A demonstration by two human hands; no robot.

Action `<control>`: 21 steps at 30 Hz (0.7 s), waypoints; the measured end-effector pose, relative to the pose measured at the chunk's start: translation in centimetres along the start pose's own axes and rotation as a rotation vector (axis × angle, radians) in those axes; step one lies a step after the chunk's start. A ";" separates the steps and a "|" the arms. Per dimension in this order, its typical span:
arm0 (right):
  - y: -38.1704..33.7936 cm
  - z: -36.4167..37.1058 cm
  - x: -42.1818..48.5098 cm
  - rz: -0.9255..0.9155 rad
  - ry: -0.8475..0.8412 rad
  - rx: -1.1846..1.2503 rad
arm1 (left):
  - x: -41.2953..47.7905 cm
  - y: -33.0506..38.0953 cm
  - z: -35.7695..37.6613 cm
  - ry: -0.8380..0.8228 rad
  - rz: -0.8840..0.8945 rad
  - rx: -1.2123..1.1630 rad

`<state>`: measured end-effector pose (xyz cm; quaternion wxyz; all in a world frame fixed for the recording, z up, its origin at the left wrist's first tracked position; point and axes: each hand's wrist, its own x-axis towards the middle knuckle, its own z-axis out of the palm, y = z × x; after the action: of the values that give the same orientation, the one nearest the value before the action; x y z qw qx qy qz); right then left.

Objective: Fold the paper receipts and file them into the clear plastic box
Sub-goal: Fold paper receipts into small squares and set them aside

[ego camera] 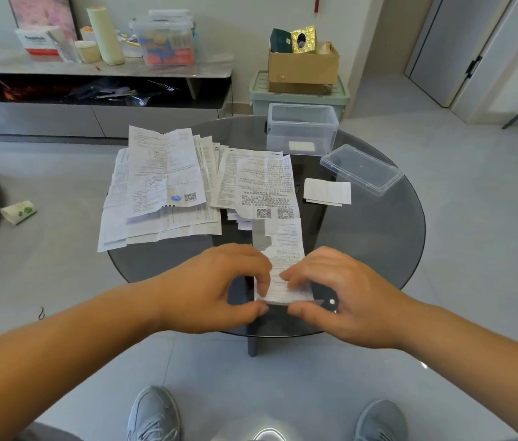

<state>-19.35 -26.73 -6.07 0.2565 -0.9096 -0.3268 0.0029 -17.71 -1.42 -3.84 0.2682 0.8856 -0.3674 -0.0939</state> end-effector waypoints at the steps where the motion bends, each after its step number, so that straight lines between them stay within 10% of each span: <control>1: 0.0 -0.1 0.1 0.025 -0.005 0.030 | 0.0 0.1 -0.1 -0.003 -0.018 -0.038; 11: 0.2 -0.3 2.3 0.355 0.108 0.394 | 1.8 0.2 -1.2 0.153 -0.318 -0.252; 21: 0.3 0.3 4.0 0.540 0.177 0.042 | 4.5 -0.7 0.5 0.161 -0.399 0.045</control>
<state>-16.07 -24.40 -5.80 0.2929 -0.9549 -0.0491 -0.0015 -14.23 -4.40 -4.54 0.2531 0.9511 -0.1644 -0.0661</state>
